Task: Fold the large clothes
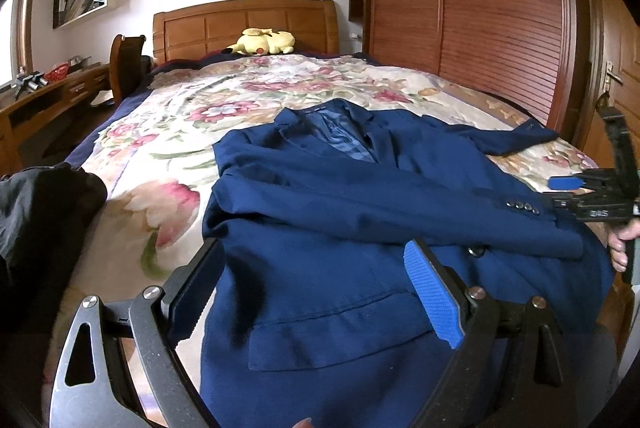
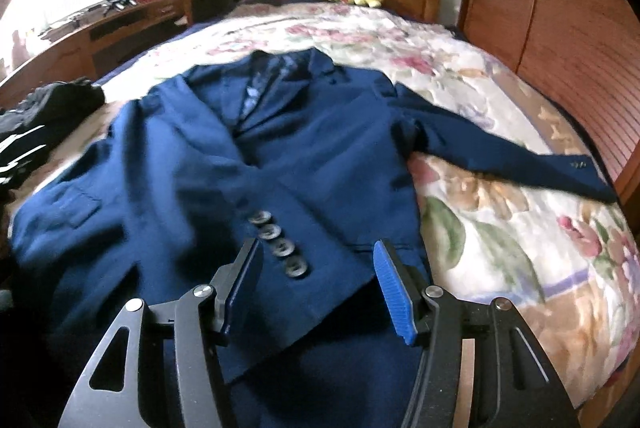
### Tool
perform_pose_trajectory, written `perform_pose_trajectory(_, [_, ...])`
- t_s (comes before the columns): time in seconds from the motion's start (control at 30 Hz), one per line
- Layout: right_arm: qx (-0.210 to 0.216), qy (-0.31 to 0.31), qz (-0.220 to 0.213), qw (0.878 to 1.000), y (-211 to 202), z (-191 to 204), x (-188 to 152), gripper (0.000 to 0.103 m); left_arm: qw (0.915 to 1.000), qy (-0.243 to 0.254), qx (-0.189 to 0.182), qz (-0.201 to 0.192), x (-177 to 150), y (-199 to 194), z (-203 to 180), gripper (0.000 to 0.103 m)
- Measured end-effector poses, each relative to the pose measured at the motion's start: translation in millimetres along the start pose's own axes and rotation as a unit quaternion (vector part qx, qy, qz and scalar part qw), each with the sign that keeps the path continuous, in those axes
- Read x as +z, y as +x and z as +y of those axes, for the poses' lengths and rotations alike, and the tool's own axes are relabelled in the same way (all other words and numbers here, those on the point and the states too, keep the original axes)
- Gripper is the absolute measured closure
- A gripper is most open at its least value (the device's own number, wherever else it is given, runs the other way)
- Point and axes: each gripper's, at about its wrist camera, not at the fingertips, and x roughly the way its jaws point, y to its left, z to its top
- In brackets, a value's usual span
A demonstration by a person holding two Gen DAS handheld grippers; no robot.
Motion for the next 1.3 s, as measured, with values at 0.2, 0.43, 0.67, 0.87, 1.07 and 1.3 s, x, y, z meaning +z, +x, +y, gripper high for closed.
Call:
perform_pose_trajectory(0.2, [0.004, 0.008, 0.036, 0.999, 44.3, -6.7, 7.6, 0.043, 0.9999, 0.007, -0.001, 0.009, -2.1, 5.1, -5.9, 0.011])
perform_pose_trajectory(0.43, [0.034, 0.019, 0.058, 0.998, 54.8, -7.3, 1.4, 0.032, 0.9999, 0.009, -0.002, 0.01, -2.0, 6.5, -7.8, 0.011])
perform_pose_trajectory(0.67, [0.06, 0.008, 0.057, 0.997, 55.1, -6.6, 2.0, 0.049, 0.9998, 0.012, -0.003, 0.014, -1.2, 9.5, -10.8, 0.011])
perform_pose_trajectory(0.87, [0.038, -0.037, 0.003, 0.999, 23.3, -3.1, 13.8, 0.09, 0.9998, 0.012, -0.004, 0.014, -0.5, 11.7, -12.9, 0.011])
perform_pose_trajectory(1.07, [-0.013, -0.039, -0.083, 0.996, -22.1, -15.3, 55.2, 0.098, 0.9999, 0.007, -0.004, 0.01, 0.9, 11.3, -13.3, 0.011])
perform_pose_trajectory(1.3, [-0.043, -0.039, -0.107, 0.993, -40.6, -26.2, 72.0, 0.098, 0.9999, 0.009, -0.006, 0.01, -1.4, 9.9, -12.9, 0.011])
